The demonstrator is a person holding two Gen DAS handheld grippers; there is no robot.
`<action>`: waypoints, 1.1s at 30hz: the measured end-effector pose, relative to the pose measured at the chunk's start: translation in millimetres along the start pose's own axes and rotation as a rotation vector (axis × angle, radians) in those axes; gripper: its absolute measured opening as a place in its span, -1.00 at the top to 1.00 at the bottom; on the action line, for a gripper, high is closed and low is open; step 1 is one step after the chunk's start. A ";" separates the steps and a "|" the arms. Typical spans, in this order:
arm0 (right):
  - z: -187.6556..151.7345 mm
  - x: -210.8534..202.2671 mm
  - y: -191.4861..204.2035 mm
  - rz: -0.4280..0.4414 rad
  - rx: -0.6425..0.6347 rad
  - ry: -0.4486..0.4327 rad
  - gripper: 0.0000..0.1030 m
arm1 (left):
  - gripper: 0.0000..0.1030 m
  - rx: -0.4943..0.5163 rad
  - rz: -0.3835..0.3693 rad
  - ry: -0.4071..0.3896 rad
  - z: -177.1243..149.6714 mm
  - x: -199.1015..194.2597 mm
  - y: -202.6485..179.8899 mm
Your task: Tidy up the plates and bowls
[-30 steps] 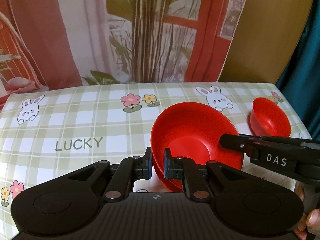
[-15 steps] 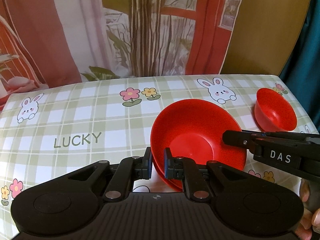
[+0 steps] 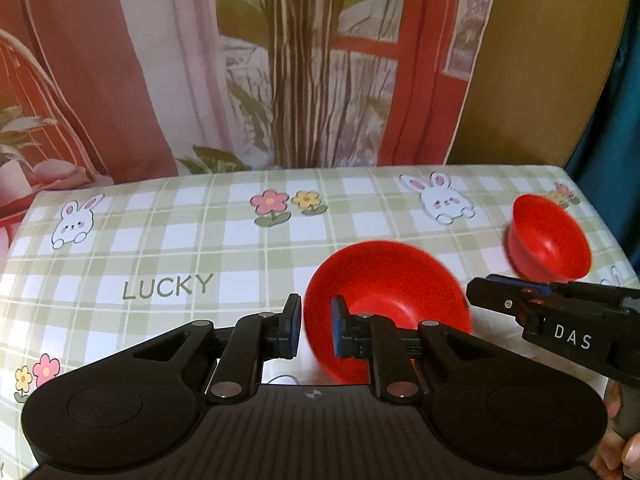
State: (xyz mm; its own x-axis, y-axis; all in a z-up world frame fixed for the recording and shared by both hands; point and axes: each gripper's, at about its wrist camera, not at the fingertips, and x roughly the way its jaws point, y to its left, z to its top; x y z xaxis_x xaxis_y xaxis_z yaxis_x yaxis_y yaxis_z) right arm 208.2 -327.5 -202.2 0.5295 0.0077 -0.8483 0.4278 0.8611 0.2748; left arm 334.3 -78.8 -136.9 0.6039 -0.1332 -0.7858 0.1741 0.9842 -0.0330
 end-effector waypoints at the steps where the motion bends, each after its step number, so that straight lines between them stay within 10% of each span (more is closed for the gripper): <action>1: -0.3 -2.7 -2.3 -0.001 0.001 -0.006 0.75 | 0.68 -0.001 -0.006 -0.010 1.0 -3.5 -2.4; 15: -1.8 -60.0 -70.1 -0.088 0.050 -0.124 0.75 | 0.36 0.019 -0.165 -0.100 13.0 -27.0 -72.4; 33: -2.8 -67.2 -163.6 -0.193 0.145 -0.168 0.71 | 0.34 -0.055 -0.239 -0.007 29.6 56.1 -128.2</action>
State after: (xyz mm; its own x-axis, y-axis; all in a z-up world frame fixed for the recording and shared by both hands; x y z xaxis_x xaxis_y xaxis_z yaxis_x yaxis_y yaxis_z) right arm 100.6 -467.5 -191.4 0.5373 -0.2438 -0.8074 0.6263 0.7565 0.1884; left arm 368.9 -215.9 -158.5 0.5561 -0.3638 -0.7473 0.2705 0.9294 -0.2511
